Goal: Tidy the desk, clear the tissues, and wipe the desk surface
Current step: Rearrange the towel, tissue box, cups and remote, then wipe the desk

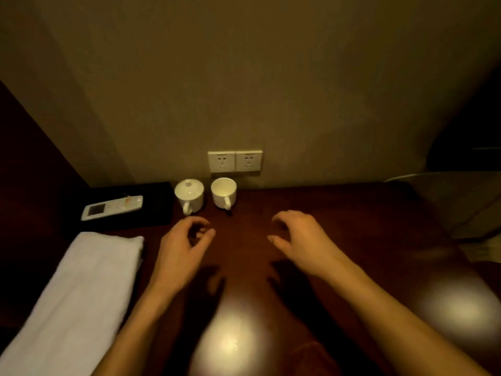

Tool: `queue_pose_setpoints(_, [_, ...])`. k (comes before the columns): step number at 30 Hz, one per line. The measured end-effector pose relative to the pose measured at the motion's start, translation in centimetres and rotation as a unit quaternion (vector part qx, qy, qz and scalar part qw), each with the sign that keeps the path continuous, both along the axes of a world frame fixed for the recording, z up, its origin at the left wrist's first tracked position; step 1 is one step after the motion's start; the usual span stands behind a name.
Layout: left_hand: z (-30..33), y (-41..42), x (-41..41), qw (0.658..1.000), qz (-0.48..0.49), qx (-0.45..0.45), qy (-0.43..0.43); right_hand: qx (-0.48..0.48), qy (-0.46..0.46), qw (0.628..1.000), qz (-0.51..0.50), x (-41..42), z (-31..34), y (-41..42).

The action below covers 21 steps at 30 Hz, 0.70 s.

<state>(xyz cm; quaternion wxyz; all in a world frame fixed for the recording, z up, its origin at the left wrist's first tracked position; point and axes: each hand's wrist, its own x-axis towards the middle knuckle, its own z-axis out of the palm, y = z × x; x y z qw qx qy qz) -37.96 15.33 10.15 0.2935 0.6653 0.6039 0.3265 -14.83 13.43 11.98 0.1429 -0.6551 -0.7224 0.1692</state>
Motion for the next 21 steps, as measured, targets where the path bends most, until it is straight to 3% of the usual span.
queue_pose_setpoints(6, [6.5, -8.8, 9.6, 0.996, -0.022, 0.044, -0.07, 0.067, 0.046, 0.996, -0.033, 11.1, 5.5, -9.4])
queue_pose_setpoints(9, [7.6, -12.6, 12.8, 0.995, -0.022, 0.065, -0.07, 0.044, 0.062, 0.997, -0.007, 12.8, 5.0, -12.6])
queue_pose_setpoints(15, [1.2, -16.6, 15.7, 0.998, -0.018, 0.058, 0.027, -0.035, 0.028, 0.998, 0.036, 11.1, -2.0, -16.7])
queue_pose_setpoints(21, [-9.3, -18.9, 16.2, 0.989, -0.08, -0.011, 0.122, -0.106, 0.004, 0.993, 0.048, 9.7, -10.3, -18.0])
